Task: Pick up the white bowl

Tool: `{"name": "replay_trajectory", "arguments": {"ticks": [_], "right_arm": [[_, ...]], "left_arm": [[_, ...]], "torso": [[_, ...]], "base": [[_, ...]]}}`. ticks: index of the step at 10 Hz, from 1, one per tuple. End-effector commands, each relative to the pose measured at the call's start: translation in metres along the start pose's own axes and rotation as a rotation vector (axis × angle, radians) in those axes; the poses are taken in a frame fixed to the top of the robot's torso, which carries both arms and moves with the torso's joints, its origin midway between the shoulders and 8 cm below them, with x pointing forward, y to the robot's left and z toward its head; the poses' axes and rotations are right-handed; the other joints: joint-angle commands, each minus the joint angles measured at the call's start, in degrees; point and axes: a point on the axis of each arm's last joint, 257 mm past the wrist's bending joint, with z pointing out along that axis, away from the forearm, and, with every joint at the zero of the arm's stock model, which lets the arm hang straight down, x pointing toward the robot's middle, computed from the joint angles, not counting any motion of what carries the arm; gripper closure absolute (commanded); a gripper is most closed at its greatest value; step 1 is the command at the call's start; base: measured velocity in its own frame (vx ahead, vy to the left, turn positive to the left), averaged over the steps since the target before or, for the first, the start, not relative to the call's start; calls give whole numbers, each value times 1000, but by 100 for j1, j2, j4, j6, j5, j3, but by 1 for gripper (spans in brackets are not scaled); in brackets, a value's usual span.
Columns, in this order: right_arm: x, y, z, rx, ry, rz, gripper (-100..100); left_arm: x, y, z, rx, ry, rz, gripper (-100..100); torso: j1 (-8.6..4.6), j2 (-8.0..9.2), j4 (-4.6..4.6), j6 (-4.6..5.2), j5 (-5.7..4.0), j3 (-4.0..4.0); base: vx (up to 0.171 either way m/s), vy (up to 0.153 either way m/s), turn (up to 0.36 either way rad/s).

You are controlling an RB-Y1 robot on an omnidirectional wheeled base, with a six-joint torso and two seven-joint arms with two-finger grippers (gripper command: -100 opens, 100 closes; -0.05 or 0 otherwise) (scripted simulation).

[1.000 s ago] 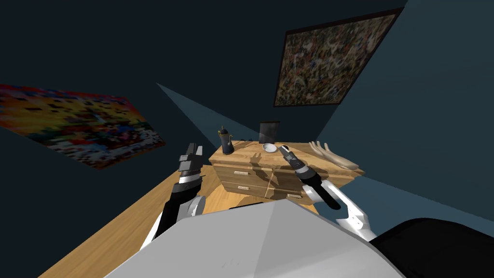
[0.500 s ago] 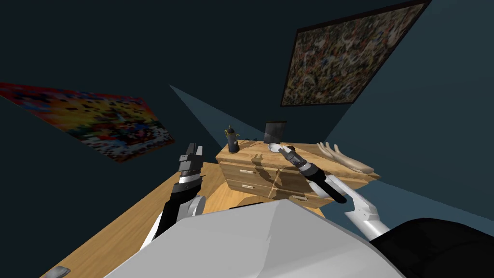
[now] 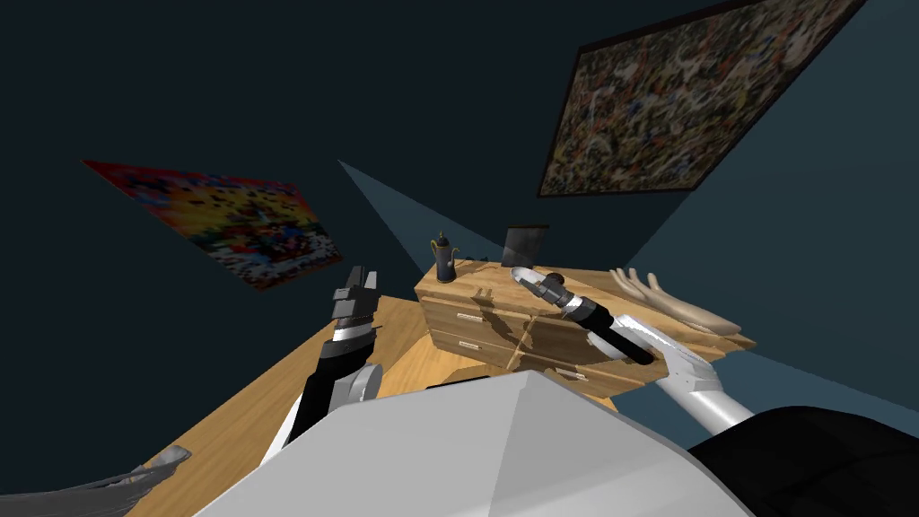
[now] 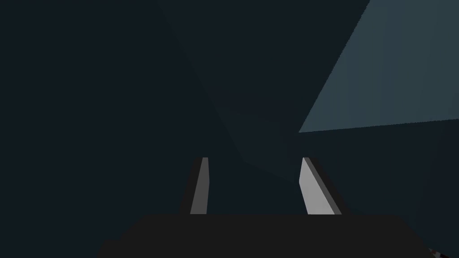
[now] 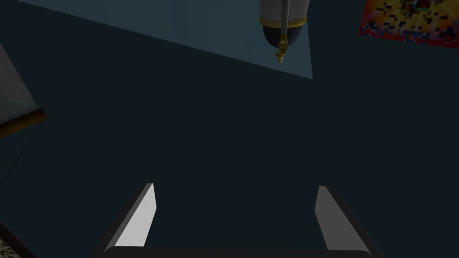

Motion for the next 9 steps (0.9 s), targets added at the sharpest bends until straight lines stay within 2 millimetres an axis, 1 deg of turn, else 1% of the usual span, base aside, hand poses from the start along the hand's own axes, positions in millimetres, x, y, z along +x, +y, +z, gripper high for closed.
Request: {"name": "replay_trajectory", "arguments": {"ticks": [1, 2, 3, 4, 5, 6, 7, 8, 9], "right_arm": [[1, -6, 0, -11, 43, -55, -100], [9, -23, -6, 4, 92, -116, -100], [7, -23, -4, -11, 109, -136, -100], [16, -40, -10, 4, 161, -195, -100], [13, -40, -9, -12, 179, -215, -100], [22, -57, -16, 3, 233, -270, -100], [19, -58, -14, -12, 251, -291, -100], [27, -73, -22, -4, 305, -345, -100], [25, -76, -22, -11, 324, -362, -100]], "left_arm": [[0, 0, 0, 0, 0, 0, 0], [0, 0, 0, 0, 0, 0, 0], [0, 0, 0, 0, 0, 0, 0], [0, 0, 0, 0, 0, 0, 0], [0, 0, 0, 0, 0, 0, 0], [0, 0, 0, 0, 0, 0, 0], [0, 0, 0, 0, 0, 0, 0], [0, 0, 0, 0, 0, 0, 0], [0, 0, 0, 0, 0, 0, 0]], "torso": [[0, 0, 0, 0, 0, 0], [-6, -1, 0, 4, 0, 0], [-7, -3, -1, 0, -2, -2], [-12, -4, 0, 5, -1, -2], [-8, -8, -1, 1, -2, -4], [-12, -6, -1, 4, -2, -3], [-9, -1, 0, 1, -2, -1], [-13, -2, 0, 4, -2, 0], [-13, -4, -1, 2, -3, -2]], "base": [[-15, 76, 83], [-13, 76, 169], [-5, 63, 84], [7, 76, 162], [-1, 62, 101], [-21, 73, 171], [-10, 60, 94], [-1, 61, 200], [-2, 43, 104]]}}
